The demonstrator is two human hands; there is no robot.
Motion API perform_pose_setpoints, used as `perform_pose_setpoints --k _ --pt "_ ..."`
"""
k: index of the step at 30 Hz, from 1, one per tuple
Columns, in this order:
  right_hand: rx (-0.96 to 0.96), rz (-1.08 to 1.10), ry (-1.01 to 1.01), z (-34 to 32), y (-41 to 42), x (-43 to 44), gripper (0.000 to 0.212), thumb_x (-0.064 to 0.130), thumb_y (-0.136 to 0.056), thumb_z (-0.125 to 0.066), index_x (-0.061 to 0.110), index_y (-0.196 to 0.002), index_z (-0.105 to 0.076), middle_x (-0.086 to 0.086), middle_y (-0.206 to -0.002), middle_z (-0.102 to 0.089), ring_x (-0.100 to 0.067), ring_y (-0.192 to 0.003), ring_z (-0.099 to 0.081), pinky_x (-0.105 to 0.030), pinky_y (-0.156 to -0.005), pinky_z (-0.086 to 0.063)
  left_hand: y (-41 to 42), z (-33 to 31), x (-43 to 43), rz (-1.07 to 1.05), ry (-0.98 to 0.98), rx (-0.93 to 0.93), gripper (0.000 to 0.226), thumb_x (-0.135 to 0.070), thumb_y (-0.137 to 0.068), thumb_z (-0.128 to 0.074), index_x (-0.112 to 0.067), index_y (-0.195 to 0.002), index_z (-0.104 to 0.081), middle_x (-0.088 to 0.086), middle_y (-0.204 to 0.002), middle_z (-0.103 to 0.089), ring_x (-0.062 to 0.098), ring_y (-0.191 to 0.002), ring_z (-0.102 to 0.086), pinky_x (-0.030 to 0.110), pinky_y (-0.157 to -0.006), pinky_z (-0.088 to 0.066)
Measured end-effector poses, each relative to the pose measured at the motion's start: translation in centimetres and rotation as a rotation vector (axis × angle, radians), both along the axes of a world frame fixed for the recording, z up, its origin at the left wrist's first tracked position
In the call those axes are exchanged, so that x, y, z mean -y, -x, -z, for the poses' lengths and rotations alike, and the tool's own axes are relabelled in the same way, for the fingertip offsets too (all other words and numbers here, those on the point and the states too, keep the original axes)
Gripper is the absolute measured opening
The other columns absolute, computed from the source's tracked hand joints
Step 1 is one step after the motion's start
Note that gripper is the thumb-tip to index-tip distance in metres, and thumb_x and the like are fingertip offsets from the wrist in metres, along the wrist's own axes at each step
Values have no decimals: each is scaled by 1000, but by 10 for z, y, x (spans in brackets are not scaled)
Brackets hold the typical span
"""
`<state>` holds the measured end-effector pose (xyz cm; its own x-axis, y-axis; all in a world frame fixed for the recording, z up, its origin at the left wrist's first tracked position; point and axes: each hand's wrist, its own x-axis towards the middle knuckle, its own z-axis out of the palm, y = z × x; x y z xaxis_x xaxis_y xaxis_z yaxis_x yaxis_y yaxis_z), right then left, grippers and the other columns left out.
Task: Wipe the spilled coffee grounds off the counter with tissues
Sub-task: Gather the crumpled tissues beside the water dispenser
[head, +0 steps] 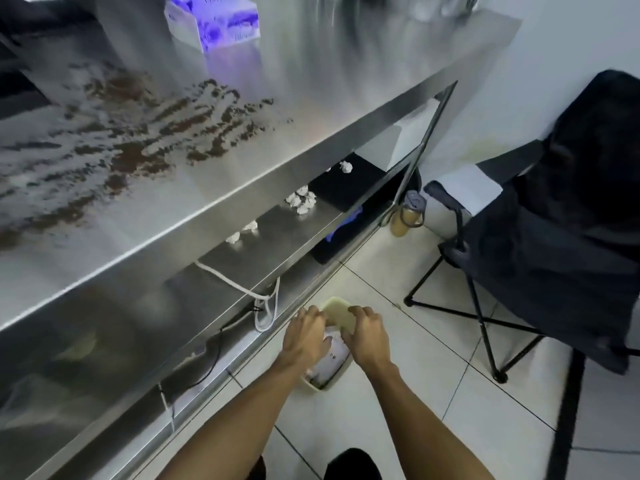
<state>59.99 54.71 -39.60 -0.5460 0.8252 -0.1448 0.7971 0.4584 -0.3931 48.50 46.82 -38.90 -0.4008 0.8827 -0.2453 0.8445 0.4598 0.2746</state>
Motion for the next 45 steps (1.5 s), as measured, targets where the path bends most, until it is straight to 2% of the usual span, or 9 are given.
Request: perform_pose_setpoints --k 4,10,17,22,31,35,38,41,45 --pt "0 -38 -25 -38 1 -6 40 26 -87 -65 13 -124 -59 -8 -116 -62 -27 -102 -56 -33 -77 -49 -1 -35 -4 -7 -57 13 43 -34 -91 -56 -20 -131 -50 -2 -133 -49 21 -121 -45 32 -100 -38" --pt "-69 -111 -86 -189 7 -12 41 31 -88 -62 14 -125 -60 -8 -119 -63 -28 -108 -55 -36 -89 -46 -5 -191 -3 -15 -197 6 40 -30 -94 -49 -20 -132 -48 -1 -135 -47 19 -122 -43 33 -103 -36" --pt "-61 -298 -185 -387 37 -33 20 32 -84 -57 14 -92 -62 -7 -92 -63 -30 -93 -58 -37 -70 -50 17 -385 3 -88 -371 -35 28 -28 -92 -51 -18 -117 -60 2 -114 -61 22 -105 -57 34 -86 -47" --pt "-85 -482 -298 -469 95 -16 34 34 -84 -60 14 -111 -65 -7 -103 -69 -30 -97 -61 -38 -80 -53 65 -462 39 -204 -438 -90 36 -27 -89 -53 -18 -124 -59 3 -120 -62 25 -106 -59 36 -86 -50" --pt "-92 -843 -273 -496 254 148 30 35 -82 -57 16 -104 -64 -9 -95 -68 -32 -92 -63 -38 -73 -54 187 -482 234 -591 -356 -218 39 -33 -92 -50 -20 -129 -55 0 -128 -57 23 -117 -51 38 -97 -40" --pt "-75 -1007 -226 -490 319 260 43 37 -87 -58 17 -125 -58 -7 -114 -66 -29 -107 -60 -37 -84 -53 231 -474 345 -787 -294 -234 35 -28 -89 -51 -21 -122 -59 1 -121 -60 24 -109 -54 37 -96 -41" --pt "-91 -1110 -197 -479 361 335 47 39 -88 -57 20 -130 -52 -7 -124 -59 -28 -116 -52 -36 -90 -49 266 -467 414 -896 -261 -227 38 -28 -89 -52 -22 -126 -55 0 -130 -55 23 -117 -51 36 -99 -37" --pt "-143 -1172 -186 -469 403 391 54 34 -87 -58 19 -138 -45 -6 -137 -50 -28 -125 -45 -37 -102 -42 304 -461 463 -943 -217 -268 50 -31 -91 -52 -21 -139 -41 3 -146 -38 24 -134 -35 38 -108 -27" --pt "-166 -1161 -294 -463 457 430 75 38 -88 -60 20 -150 -23 -7 -155 -28 -28 -140 -28 -39 -113 -30 355 -455 497 -990 -153 -289 69 -31 -96 -48 -23 -154 -11 7 -163 -1 31 -149 3 45 -121 -5"
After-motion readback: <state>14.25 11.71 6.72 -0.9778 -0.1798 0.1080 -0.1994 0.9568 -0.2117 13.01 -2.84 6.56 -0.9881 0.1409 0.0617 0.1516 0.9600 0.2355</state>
